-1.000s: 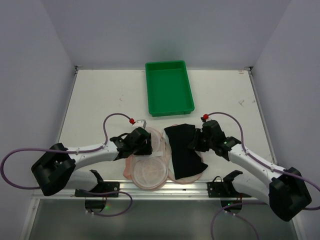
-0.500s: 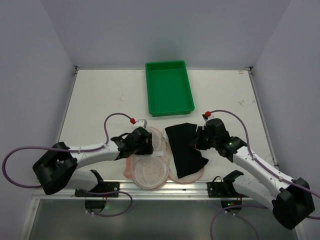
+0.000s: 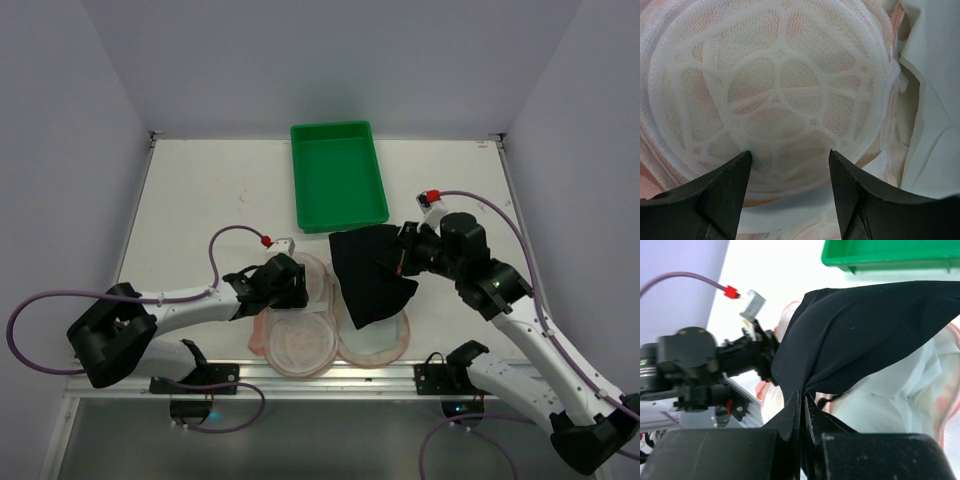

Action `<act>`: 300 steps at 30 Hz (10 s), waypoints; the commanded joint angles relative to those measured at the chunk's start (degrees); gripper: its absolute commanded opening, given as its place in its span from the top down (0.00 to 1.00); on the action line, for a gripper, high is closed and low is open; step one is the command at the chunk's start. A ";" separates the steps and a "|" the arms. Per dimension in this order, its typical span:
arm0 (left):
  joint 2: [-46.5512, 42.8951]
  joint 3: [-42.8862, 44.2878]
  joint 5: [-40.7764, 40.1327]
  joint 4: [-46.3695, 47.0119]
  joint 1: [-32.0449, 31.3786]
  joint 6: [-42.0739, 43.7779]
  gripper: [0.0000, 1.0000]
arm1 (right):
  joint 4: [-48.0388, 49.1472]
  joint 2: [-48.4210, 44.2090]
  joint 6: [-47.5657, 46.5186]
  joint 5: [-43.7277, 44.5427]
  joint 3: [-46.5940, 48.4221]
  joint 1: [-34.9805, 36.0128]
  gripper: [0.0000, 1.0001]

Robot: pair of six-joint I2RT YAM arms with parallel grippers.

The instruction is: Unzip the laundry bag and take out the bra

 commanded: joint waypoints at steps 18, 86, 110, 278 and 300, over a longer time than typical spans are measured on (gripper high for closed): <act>-10.56 11.38 -2.10 -11.42 4.03 6.23 0.07 | 5.20 34.19 -8.76 -0.94 39.17 -4.04 1.00; -4.33 -3.37 10.03 1.14 10.36 3.43 0.07 | 22.61 13.64 -2.26 -9.82 -22.61 -10.38 0.21; -6.26 -0.83 8.71 -3.86 10.36 2.46 0.07 | 28.60 29.11 -1.82 -9.55 -18.65 -4.22 0.47; -10.93 -7.08 24.81 6.13 18.21 -3.42 0.84 | -17.18 8.46 -0.94 20.24 1.47 -4.15 1.00; 12.19 1.90 21.72 29.01 0.69 -18.28 0.82 | -8.86 11.00 5.82 1.27 5.35 10.89 1.00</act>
